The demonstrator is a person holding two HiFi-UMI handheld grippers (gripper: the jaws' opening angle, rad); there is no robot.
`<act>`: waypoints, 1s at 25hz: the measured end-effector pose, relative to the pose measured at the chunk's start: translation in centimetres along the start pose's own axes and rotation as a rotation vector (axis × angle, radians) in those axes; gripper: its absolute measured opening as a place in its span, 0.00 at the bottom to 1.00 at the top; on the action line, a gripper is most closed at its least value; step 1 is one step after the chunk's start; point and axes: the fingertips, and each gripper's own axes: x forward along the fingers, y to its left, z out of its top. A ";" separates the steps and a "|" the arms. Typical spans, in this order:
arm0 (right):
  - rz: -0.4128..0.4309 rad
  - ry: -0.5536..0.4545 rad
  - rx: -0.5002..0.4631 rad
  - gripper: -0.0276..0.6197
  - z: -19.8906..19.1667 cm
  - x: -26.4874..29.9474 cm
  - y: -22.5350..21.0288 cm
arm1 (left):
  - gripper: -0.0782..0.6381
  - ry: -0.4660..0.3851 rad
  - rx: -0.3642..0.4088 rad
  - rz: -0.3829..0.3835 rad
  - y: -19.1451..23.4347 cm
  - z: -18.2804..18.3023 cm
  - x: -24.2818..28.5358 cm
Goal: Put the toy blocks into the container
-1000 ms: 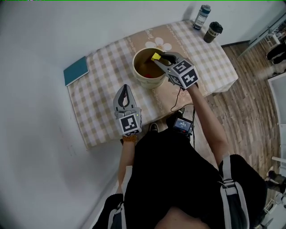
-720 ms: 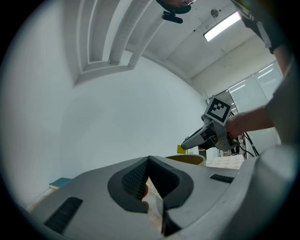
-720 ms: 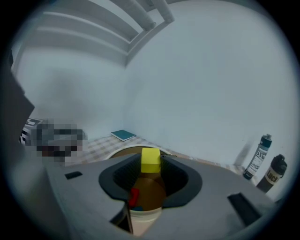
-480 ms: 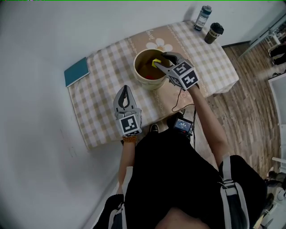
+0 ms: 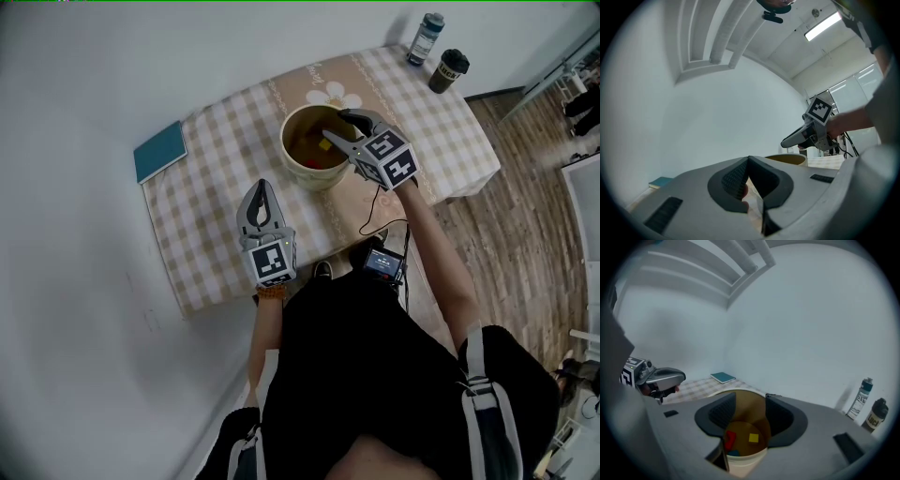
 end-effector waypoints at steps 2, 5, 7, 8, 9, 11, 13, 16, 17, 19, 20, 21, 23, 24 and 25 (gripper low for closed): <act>0.000 0.000 -0.002 0.36 0.0 0.0 -0.1 | 0.11 0.001 0.001 -0.002 0.0 0.0 0.1; 0.003 -0.018 0.000 0.36 0.1 -0.2 -0.2 | 0.11 0.003 0.007 -0.006 -0.2 0.1 0.3; 0.003 -0.043 0.010 0.36 0.5 -0.5 -0.2 | 0.11 0.001 0.014 -0.012 -0.3 0.3 0.4; 0.003 -0.059 0.015 0.36 0.8 -0.7 -0.1 | 0.11 0.000 0.018 -0.015 -0.4 0.4 0.5; 0.002 -0.076 0.020 0.36 1.0 -1.0 -0.1 | 0.11 0.000 0.021 -0.020 -0.5 0.5 0.6; 0.002 -0.118 0.030 0.36 1.5 -1.7 0.1 | 0.11 -0.007 0.027 -0.035 -0.7 0.9 1.0; 0.002 -0.173 0.041 0.36 1.9 -2.5 0.4 | 0.11 -0.012 0.035 -0.057 -1.2 1.3 1.4; -0.006 -0.259 0.055 0.31 2.1 -3.9 0.8 | 0.11 -0.020 0.048 -0.084 -2.0 1.9 1.9; -0.011 -0.282 0.059 0.28 1.9 -4.2 1.0 | 0.11 -0.022 0.051 -0.090 -2.1 2.0 2.1; -0.028 -0.309 0.071 0.28 1.0 -4.8 1.4 | 0.11 -0.026 0.052 -0.100 -2.4 2.3 2.3; -0.040 -0.314 0.076 0.27 0.5 -5.1 1.6 | 0.11 -0.025 0.050 -0.105 -2.6 2.3 2.4; -0.053 -0.320 0.080 0.24 0.0 -5.4 1.7 | 0.11 -0.025 0.047 -0.109 -2.8 2.3 2.4; -0.074 -0.339 0.088 0.19 -0.8 -6.0 2.1 | 0.11 -0.028 0.044 -0.118 -3.2 2.4 2.4; -0.083 -0.347 0.091 0.19 -1.1 -6.3 2.2 | 0.11 -0.031 0.043 -0.122 -3.4 2.4 2.4; -0.094 -0.353 0.090 0.18 -1.4 -6.6 2.3 | 0.11 -0.034 0.042 -0.125 -3.7 2.4 2.4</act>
